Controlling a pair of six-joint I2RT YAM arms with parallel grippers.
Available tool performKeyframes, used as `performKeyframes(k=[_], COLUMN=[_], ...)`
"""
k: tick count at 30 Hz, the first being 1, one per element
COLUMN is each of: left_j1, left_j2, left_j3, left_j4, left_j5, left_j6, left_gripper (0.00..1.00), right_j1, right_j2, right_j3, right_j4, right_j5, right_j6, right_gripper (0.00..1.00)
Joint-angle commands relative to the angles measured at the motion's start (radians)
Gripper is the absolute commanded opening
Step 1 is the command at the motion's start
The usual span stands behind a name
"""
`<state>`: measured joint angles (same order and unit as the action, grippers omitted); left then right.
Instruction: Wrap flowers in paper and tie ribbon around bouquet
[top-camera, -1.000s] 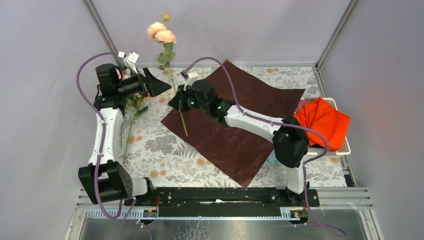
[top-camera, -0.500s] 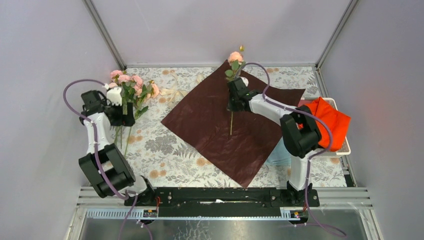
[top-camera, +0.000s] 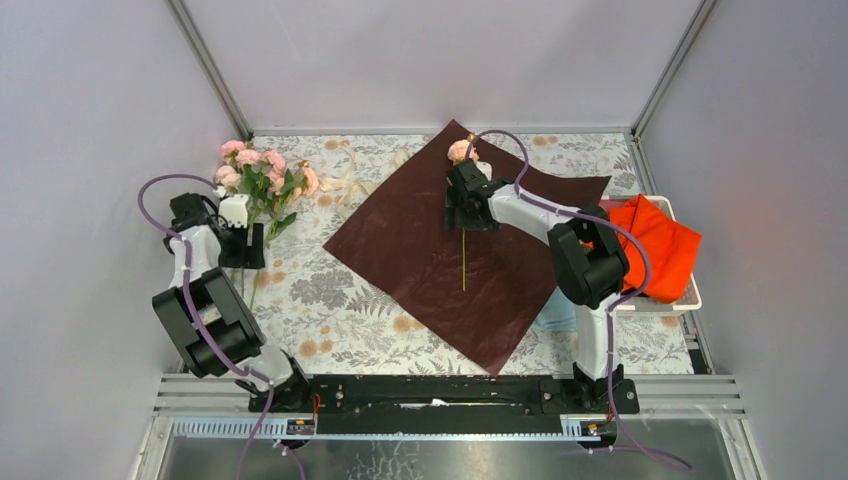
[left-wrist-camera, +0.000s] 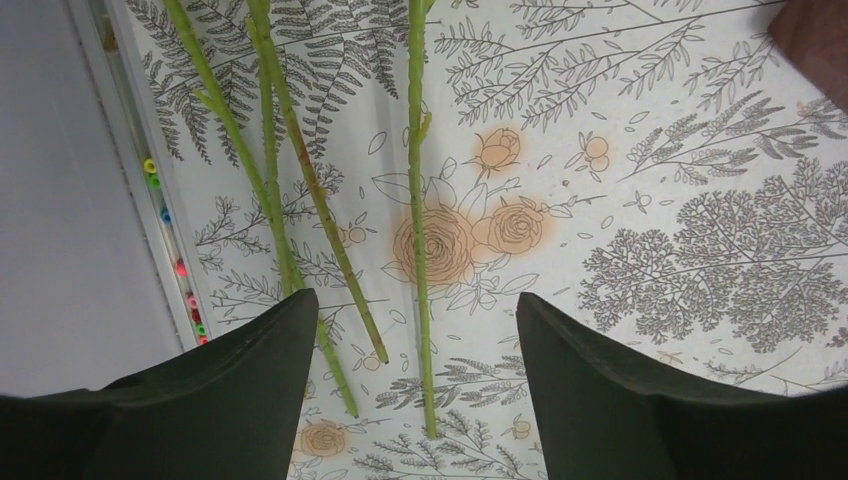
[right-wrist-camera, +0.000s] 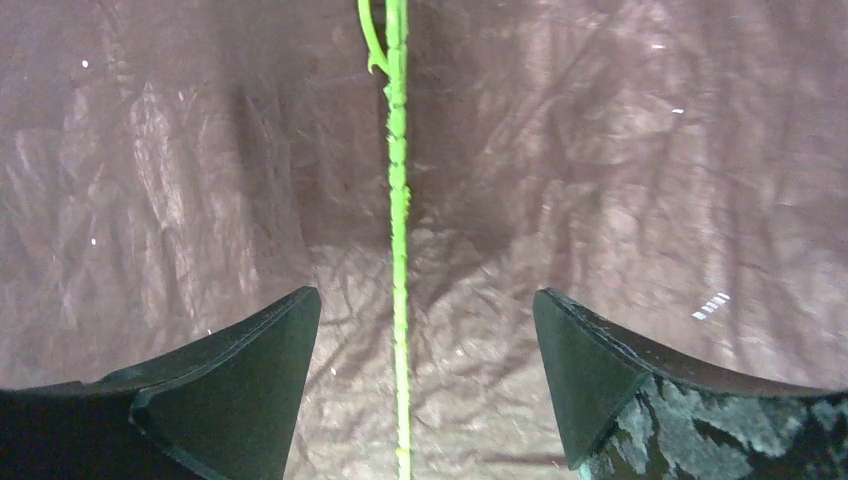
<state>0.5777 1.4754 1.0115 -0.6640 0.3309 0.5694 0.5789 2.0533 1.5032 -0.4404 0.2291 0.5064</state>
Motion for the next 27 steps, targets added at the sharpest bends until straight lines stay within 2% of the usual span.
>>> performKeyframes(k=[1, 3, 6, 15, 19, 23, 27], left_j1=[-0.012, -0.017, -0.018, -0.017, -0.016, -0.018, -0.043], left_j2=[0.051, 0.098, 0.182, 0.295, 0.339, 0.369, 0.381], left_j3=[0.051, 0.083, 0.143, 0.234, 0.268, 0.322, 0.372], left_j4=[0.023, 0.034, 0.037, 0.099, 0.094, 0.088, 0.048], left_j5=[-0.008, -0.023, -0.034, -0.12, -0.092, -0.075, -0.005], left_j6=[-0.021, -0.033, -0.048, -0.07, -0.078, -0.081, -0.066], left_gripper=[0.71, 0.57, 0.41, 0.42, 0.41, 0.33, 0.33], right_j1=[0.006, 0.006, 0.007, 0.026, 0.029, 0.03, 0.029], right_j2=[-0.169, -0.199, -0.213, -0.186, -0.179, -0.178, -0.167], right_j3=[0.048, 0.054, 0.073, 0.109, 0.126, 0.123, 0.125], right_j4=[-0.056, -0.055, -0.063, -0.084, -0.091, -0.086, -0.086], right_j5=[0.075, 0.059, 0.041, 0.046, 0.052, 0.062, 0.064], right_j6=[-0.101, -0.112, -0.104, -0.105, -0.12, -0.133, -0.139], right_gripper=[0.86, 0.86, 0.87, 0.86, 0.87, 0.87, 0.87])
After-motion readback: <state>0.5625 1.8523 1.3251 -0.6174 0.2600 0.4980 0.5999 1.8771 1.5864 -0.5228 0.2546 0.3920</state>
